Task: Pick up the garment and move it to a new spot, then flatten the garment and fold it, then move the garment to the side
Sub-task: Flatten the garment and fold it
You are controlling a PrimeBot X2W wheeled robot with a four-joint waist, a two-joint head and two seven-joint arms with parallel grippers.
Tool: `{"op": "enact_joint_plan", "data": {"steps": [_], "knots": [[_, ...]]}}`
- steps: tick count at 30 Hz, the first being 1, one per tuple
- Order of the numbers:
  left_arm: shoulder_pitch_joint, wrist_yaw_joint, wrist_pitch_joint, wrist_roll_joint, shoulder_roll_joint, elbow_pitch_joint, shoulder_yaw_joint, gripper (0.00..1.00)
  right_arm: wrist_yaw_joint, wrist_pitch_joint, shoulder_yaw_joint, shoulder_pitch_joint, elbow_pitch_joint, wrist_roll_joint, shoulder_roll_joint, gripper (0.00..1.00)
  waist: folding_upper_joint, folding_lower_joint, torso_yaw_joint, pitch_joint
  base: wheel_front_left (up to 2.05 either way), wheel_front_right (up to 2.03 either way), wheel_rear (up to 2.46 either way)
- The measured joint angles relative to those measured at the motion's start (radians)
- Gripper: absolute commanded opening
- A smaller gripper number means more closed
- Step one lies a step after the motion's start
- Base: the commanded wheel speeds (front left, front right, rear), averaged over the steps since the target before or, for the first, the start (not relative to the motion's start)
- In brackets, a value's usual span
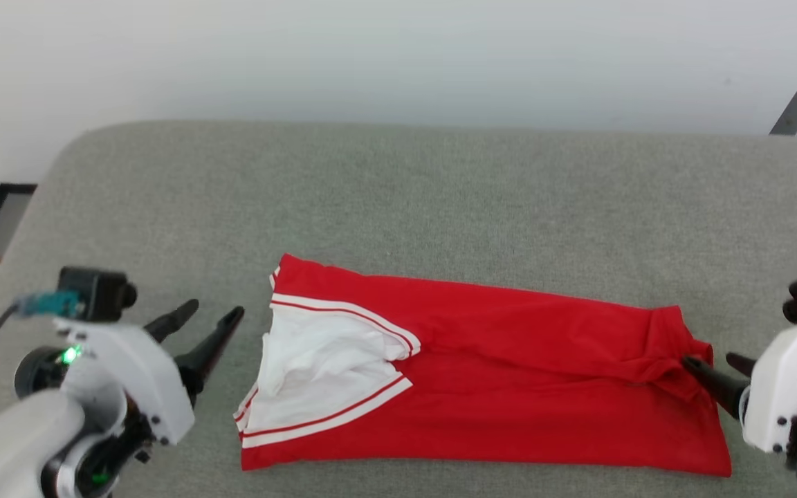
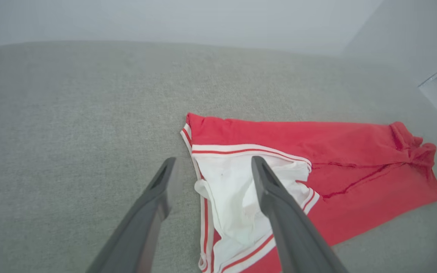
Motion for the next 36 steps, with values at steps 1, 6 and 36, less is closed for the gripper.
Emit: {"op": "enact_joint_plan", "data": {"steps": [1, 6, 36], "knots": [[0.02, -0.002, -0.051, 0.011, 0.003, -0.004, 0.007, 1.0, 0.0, -0.007, -0.015, 0.018, -0.007, 0.0, 0.008, 1.0, 0.0, 0.0, 0.001, -0.009, 0.0, 0.0, 0.0], [0.112, 0.009, -0.236, 0.046, 0.012, -0.002, 0.05, 1.0, 0.0, -0.035, -0.093, 0.093, -0.019, -0.016, 0.034, 1.0, 0.0, 0.0, 0.006, -0.05, 0.0, 0.0, 0.0], [0.644, -0.2, -0.268, 0.739, -0.526, 0.039, 0.892, 1.0, 0.0, 0.019, -0.219, 0.045, 0.233, -0.067, 0.021, 1.0, 0.0, 0.0, 0.149, -0.032, 0.0, 0.0, 0.0]]}}
